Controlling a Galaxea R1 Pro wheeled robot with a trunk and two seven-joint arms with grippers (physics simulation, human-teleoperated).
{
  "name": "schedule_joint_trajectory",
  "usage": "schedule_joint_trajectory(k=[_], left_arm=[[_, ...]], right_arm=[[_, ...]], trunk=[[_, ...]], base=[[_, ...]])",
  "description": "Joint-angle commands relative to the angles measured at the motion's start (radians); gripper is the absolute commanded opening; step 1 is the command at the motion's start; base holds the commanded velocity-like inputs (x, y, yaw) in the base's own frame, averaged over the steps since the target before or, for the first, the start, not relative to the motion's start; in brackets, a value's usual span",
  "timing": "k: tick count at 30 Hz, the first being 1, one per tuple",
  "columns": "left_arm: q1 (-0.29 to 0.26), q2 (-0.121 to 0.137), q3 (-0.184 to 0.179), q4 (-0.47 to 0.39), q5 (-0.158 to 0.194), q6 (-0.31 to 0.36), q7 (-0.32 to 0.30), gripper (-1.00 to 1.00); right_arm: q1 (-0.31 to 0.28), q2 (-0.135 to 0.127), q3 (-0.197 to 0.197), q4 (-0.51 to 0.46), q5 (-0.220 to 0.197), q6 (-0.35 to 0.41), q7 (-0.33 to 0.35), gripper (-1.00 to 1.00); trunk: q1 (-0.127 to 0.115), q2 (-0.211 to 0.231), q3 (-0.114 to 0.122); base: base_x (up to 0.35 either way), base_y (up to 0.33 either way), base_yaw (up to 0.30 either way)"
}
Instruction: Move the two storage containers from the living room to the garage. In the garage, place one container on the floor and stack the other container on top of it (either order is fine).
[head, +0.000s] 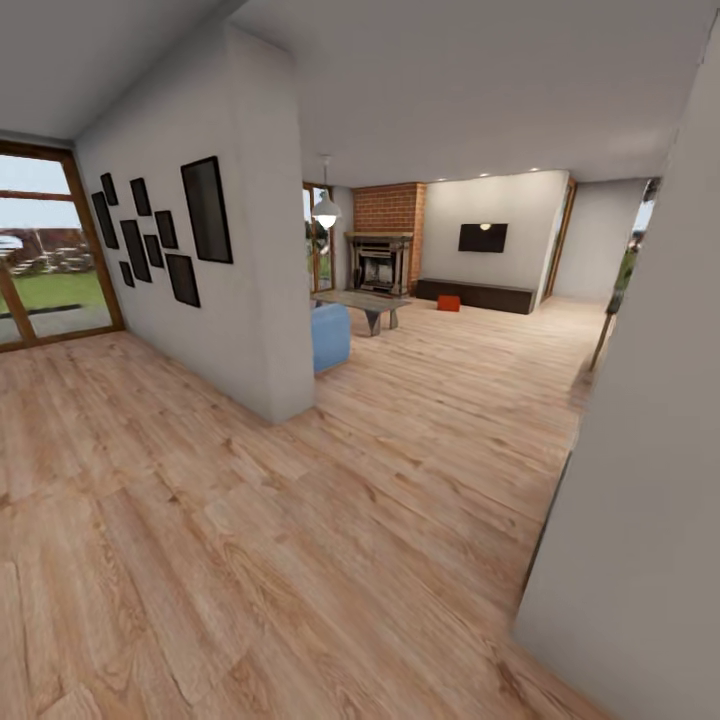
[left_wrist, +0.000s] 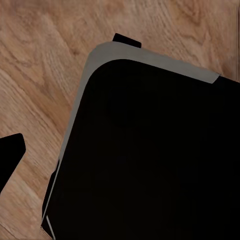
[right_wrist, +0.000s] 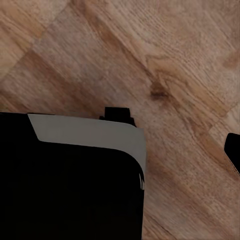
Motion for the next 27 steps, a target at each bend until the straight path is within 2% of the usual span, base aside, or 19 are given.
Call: schedule_joint_trajectory(k=[1,13,24,27], left_arm=[[0.000,0.000,0.003,-0.001,0.003,0.003,0.000,1.00],[0.000,0.000,0.003,-0.001,0.003,0.003,0.000,1.00],[0.000,0.000,0.003,-0.001,0.003,0.002,0.000,1.00],[0.000,0.001,0.003,-0.002,0.003,0.003,0.000,1.00]], right_arm=[[-0.001,0.000,0.008,0.003,-0.003,-0.005,-0.002,1.00],[-0.001,0.001,0.007,0.003,-0.003,-0.008,-0.001,1.00],[-0.001,0.001,-0.005,0.003,-0.024,-0.010,-0.025,1.00],[-0.001,0.000,0.001,0.003,-0.012,-0.011,-0.026,1.00]], trunk=[[0.001,0.000,-0.001],[0.001,0.000,-0.001],[0.001,0.000,-0.001],[0.001,0.000,-0.001]], base=[[0.327,0.000,0.000],[0.328,0.000,0.000],[0.327,0.000,0.000],[0.327,0.000,0.000]])
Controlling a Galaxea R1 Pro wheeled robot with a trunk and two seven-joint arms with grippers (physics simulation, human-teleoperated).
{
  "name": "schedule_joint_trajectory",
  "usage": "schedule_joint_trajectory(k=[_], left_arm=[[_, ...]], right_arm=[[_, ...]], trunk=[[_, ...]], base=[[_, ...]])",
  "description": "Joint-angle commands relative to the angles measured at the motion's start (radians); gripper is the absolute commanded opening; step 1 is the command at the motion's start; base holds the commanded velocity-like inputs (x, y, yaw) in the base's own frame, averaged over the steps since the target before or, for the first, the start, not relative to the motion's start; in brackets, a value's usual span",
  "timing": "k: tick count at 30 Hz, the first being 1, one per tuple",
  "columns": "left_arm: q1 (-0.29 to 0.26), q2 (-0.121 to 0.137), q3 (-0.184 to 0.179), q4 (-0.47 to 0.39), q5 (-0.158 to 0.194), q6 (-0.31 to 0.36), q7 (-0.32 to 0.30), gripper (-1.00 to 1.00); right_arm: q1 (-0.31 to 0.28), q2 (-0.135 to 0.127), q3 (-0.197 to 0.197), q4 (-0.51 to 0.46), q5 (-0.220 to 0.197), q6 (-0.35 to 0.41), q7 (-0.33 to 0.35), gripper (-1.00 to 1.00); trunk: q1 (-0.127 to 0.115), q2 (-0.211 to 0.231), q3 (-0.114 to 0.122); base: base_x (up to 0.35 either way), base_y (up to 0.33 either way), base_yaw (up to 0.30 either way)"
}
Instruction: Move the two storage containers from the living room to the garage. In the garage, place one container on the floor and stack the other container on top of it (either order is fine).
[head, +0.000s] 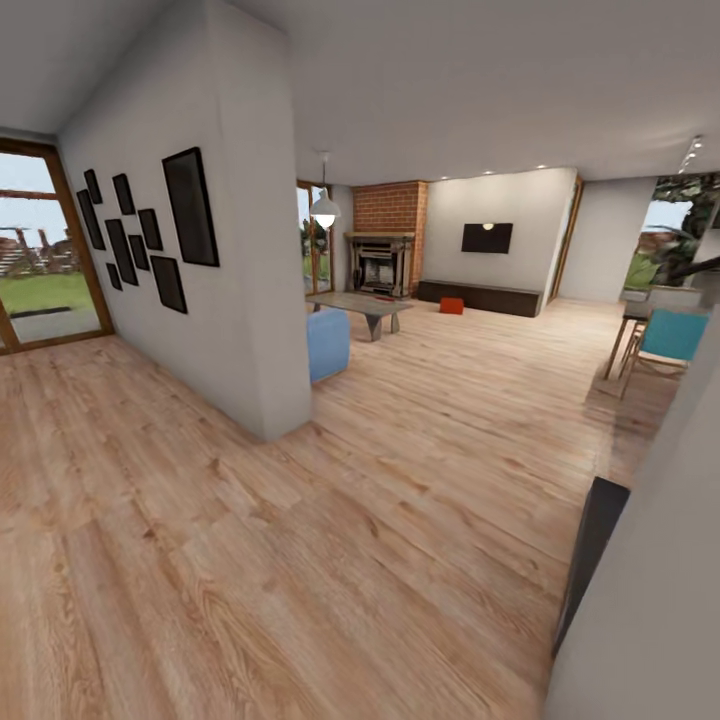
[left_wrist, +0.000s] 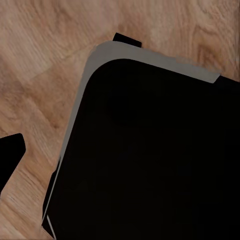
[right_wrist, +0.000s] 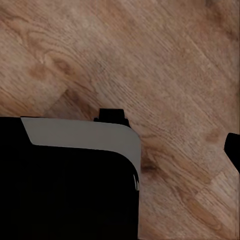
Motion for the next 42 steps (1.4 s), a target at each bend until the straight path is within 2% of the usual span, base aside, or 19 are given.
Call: schedule_joint_trajectory(k=[1,31,36,42], left_arm=[[0.000,0.000,0.004,-0.001,0.003,0.001,0.001,1.00],[0.000,0.000,0.004,-0.001,0.003,-0.004,0.002,1.00],[0.000,0.000,0.004,-0.001,0.003,-0.005,0.002,1.00],[0.000,0.000,0.004,-0.001,0.003,-0.005,0.002,1.00]], right_arm=[[-0.001,0.000,0.011,0.003,0.001,-0.005,-0.002,1.00],[-0.001,-0.005,0.016,0.003,0.007,-0.002,0.012,1.00],[-0.001,-0.001,0.067,0.003,0.006,-0.004,0.010,1.00],[-0.001,0.002,0.083,0.003,0.006,-0.007,0.012,1.00]], trunk=[[0.001,0.000,-0.001],[0.001,0.000,-0.001],[0.001,0.000,-0.001],[0.001,0.000,-0.001]], base=[[0.327,0.000,0.000],[0.327,0.000,0.000],[0.327,0.000,0.000],[0.327,0.000,0.000]])
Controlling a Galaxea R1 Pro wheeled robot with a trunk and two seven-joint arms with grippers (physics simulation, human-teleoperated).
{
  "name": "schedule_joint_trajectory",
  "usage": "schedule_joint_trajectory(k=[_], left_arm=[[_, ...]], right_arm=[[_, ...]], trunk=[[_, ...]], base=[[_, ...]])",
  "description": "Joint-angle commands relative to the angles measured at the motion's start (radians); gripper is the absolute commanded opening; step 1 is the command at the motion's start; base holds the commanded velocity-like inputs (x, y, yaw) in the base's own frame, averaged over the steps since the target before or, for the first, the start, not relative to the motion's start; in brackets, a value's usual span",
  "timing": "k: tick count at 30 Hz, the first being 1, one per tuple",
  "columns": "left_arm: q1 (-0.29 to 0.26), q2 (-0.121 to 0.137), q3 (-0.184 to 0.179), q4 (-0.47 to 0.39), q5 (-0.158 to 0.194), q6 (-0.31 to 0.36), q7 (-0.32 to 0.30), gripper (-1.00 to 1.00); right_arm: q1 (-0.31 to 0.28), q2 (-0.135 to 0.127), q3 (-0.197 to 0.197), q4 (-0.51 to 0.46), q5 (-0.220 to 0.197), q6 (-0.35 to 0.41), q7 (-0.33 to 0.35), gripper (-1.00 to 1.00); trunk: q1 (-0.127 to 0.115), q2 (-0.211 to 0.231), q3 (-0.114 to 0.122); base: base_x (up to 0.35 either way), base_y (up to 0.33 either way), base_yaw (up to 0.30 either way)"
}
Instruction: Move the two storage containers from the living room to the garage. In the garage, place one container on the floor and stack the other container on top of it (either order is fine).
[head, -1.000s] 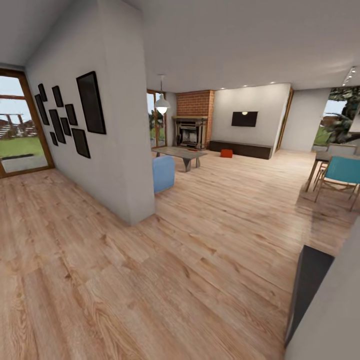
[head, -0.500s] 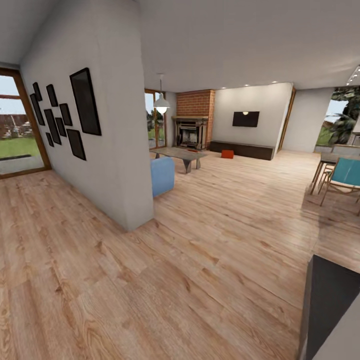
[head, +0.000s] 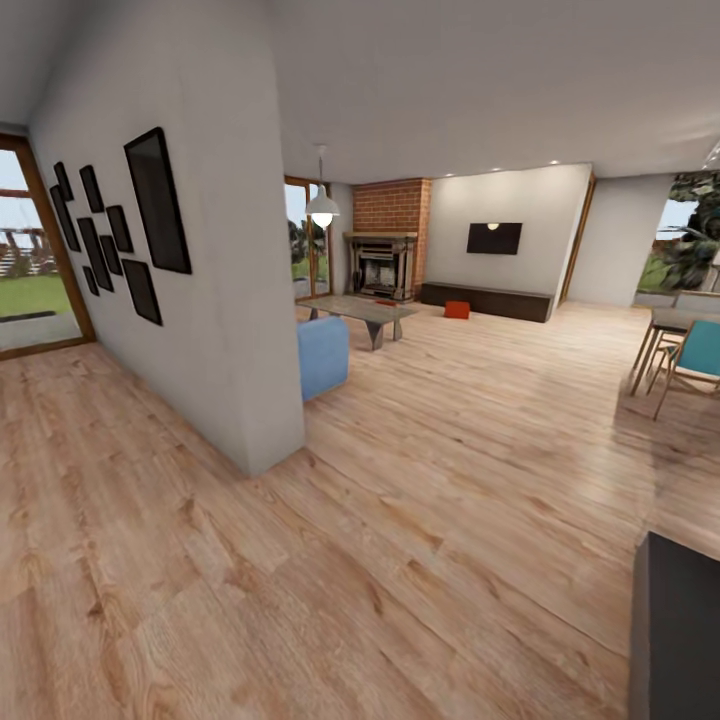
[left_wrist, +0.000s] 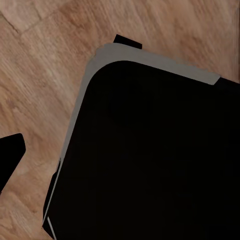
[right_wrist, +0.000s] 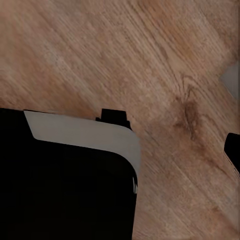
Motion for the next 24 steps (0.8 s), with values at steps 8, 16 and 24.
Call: schedule_joint_trajectory(k=[8,16,24], left_arm=[[0.000,0.000,0.004,-0.001,0.003,0.001,0.001,1.00],[0.000,0.000,0.004,-0.001,0.003,0.002,0.000,1.00],[0.000,0.000,0.004,-0.001,0.003,0.001,0.001,1.00]], right_arm=[[-0.001,0.005,0.008,0.003,-0.006,-0.003,-0.002,1.00],[-0.001,0.004,0.008,0.003,-0.006,-0.003,-0.002,1.00],[-0.001,0.003,0.008,0.003,-0.006,-0.003,-0.002,1.00]], trunk=[[0.001,0.000,-0.001],[0.001,0.000,-0.001],[0.001,0.000,-0.001]], base=[[0.327,0.000,-0.104],[0.326,0.000,-0.271],[0.326,0.000,-0.278]])
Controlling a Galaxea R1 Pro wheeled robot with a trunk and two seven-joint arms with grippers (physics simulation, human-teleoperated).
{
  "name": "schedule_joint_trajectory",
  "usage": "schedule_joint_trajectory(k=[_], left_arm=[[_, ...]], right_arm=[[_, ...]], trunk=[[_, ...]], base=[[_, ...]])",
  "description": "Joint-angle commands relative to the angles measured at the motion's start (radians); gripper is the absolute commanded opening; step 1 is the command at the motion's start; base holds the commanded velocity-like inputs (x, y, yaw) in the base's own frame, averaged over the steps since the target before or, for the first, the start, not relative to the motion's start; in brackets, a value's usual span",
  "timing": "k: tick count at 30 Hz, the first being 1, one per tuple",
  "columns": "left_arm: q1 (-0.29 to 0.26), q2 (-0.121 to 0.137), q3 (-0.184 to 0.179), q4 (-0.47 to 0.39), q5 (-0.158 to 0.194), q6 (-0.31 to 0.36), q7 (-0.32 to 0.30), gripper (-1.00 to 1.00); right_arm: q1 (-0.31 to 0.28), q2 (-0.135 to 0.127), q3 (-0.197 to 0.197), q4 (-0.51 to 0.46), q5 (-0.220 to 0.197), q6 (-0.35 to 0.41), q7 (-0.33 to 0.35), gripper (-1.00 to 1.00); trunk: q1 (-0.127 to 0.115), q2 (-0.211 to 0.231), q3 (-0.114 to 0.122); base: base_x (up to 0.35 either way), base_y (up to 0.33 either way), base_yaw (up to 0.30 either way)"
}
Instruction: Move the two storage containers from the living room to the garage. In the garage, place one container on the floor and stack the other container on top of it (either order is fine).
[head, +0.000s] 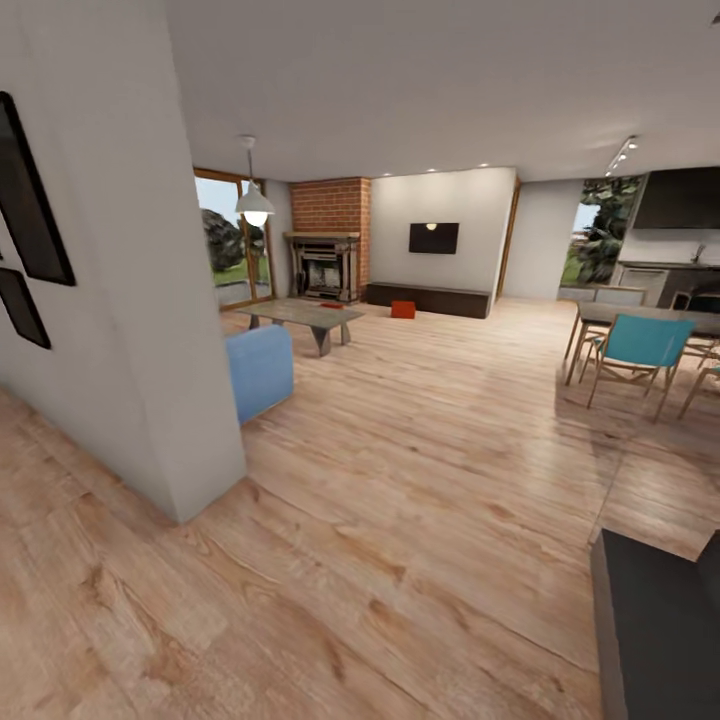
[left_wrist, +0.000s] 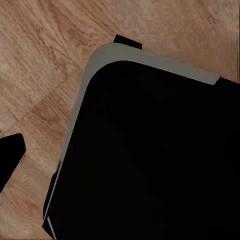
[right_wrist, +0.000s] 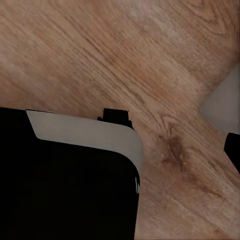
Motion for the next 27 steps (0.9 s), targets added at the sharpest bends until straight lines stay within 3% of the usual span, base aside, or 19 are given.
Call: schedule_joint_trajectory(k=[1,12,27], left_arm=[[0.000,0.000,0.004,-0.001,0.003,0.001,0.001,1.00],[0.000,0.000,0.004,-0.001,0.003,0.000,0.001,1.00],[0.000,0.000,0.004,-0.001,0.003,0.000,0.001,1.00]], right_arm=[[-0.001,0.000,0.008,0.003,-0.003,-0.005,-0.003,1.00],[-0.001,0.000,0.008,0.003,-0.003,-0.005,-0.003,1.00],[-0.001,-0.001,0.008,0.003,-0.003,-0.005,-0.002,1.00]], trunk=[[0.001,0.000,-0.001],[0.001,0.000,-0.001],[0.001,0.000,-0.001]], base=[[0.326,0.000,-0.278],[0.326,0.000,-0.238],[0.326,0.000,-0.013]])
